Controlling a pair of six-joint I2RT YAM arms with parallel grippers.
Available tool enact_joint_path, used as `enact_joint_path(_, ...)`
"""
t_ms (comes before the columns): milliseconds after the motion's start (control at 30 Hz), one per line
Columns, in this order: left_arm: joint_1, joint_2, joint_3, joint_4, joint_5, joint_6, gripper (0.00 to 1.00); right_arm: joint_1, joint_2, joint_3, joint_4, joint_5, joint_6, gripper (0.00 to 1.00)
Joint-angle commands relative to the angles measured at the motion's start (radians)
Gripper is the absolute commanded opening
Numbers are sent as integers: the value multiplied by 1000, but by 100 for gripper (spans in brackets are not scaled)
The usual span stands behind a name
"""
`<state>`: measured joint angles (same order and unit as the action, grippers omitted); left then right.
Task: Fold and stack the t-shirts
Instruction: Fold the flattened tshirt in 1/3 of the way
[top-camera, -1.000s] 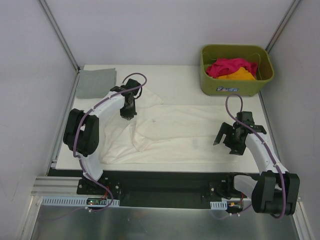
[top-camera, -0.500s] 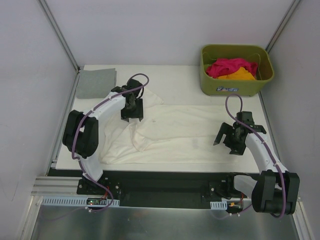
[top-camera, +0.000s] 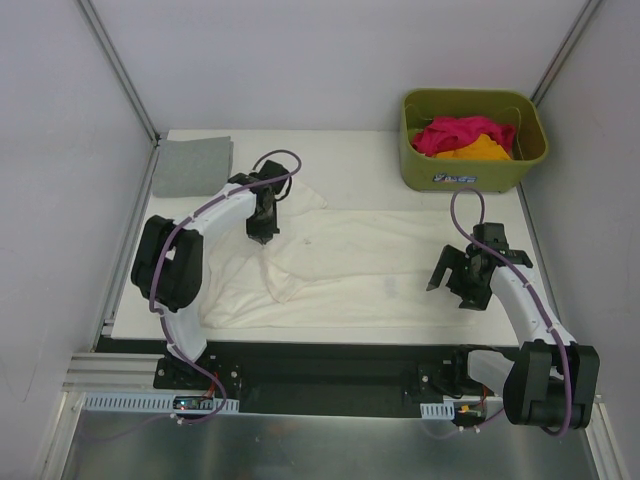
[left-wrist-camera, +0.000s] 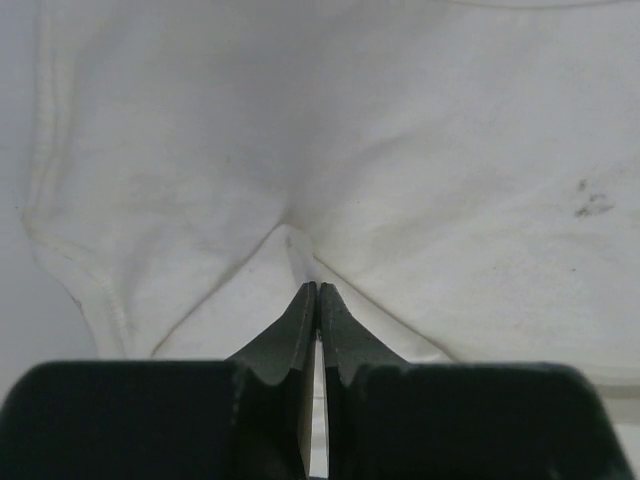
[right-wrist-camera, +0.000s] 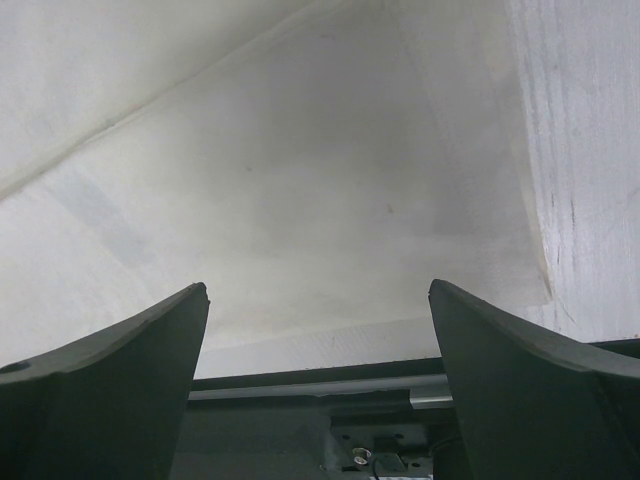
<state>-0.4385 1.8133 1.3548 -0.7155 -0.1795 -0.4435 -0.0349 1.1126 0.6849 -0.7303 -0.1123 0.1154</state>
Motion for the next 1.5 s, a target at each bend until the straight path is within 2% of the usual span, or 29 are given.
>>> enact_joint_path(0,27,-22,40,-44,-89,-49,0,1,-16,24,-3,-10,-33,97)
enact_joint_path(300,112,47,115,-55,-64,-96,0,4,-28,30,-14,-1,-42,97)
enact_joint_path(567,126,133,205,-58,0,-86,0,24,-34,45,-21,5,-65,97)
enact_joint_path(600,126,138,208,-61,9,-87,12,26,-37,47,-21,5,-69,97)
enact_joint_path(667,129,142,210,-65,18,-93,24,32,-42,47,-26,8,-71,97)
enact_joint_path(733,129,132,204,-70,18,-95,45,33,-46,47,-27,14,-72,97)
enact_joint_path(800,129,98,179,-74,17,-96,59,33,-51,47,-29,14,-74,97)
enact_joint_path(833,129,81,169,-78,17,-96,75,33,-53,47,-32,13,-74,97)
enact_joint_path(867,129,39,138,-78,21,-96,83,33,-54,45,-29,13,-74,97)
enact_joint_path(967,124,-89,35,-78,63,-110,99,52,-60,44,-29,10,-76,97)
enact_joint_path(1133,45,-302,-197,-14,204,-126,99,61,-59,36,-20,5,-74,97)
enact_joint_path(1167,31,-324,-235,5,281,-138,99,63,-59,35,-18,3,-74,97)
enact_joint_path(1267,-21,-390,-368,94,368,-200,99,67,-54,33,-12,0,-72,97)
enact_joint_path(1400,-51,-407,-462,157,388,-265,86,72,-53,30,-4,-9,-74,97)
enact_joint_path(1433,-54,-401,-477,168,388,-271,80,73,-48,30,-3,-13,-74,97)
enact_joint_path(1467,-55,-396,-480,177,388,-277,80,73,-46,30,0,-16,-72,97)
